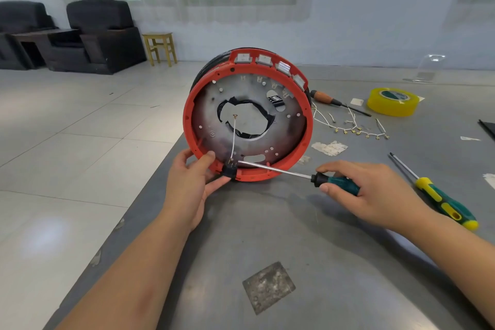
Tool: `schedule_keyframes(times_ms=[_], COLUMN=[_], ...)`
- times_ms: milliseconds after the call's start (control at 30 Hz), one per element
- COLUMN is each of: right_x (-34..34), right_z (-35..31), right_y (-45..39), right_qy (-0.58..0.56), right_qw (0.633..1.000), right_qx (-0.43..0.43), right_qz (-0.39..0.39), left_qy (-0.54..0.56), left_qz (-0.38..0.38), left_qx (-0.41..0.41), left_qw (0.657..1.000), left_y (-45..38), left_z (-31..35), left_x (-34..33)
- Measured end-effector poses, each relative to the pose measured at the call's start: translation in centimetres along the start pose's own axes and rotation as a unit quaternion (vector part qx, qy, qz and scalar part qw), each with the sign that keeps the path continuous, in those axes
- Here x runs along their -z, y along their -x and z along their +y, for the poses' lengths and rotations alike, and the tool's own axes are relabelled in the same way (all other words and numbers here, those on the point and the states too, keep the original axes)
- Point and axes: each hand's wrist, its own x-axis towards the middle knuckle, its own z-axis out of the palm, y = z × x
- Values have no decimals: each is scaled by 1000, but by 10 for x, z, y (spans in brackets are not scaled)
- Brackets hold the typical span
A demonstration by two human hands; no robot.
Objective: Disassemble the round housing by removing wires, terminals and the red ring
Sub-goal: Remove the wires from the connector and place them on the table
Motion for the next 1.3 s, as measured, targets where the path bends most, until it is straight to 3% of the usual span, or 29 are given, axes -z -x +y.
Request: schedule_keyframes(times_ms=[500,833,1300], right_x=[17,35,32], right_z=[-9,-15,-14], right_y=[-17,-27,-30], right_qy=[15,59,75], right_qw=[996,996,995], right_qx=[57,53,47], right_qz=[62,27,43], left_qy=[-11,-18,-2], left_qz=[-6,-9,14], left_qx=[-29,-37,-28], left_qw=[1000,999,1000], left_y=[7,8,12], left_z=[2,0,-1], left_x=[-4,-6,-15])
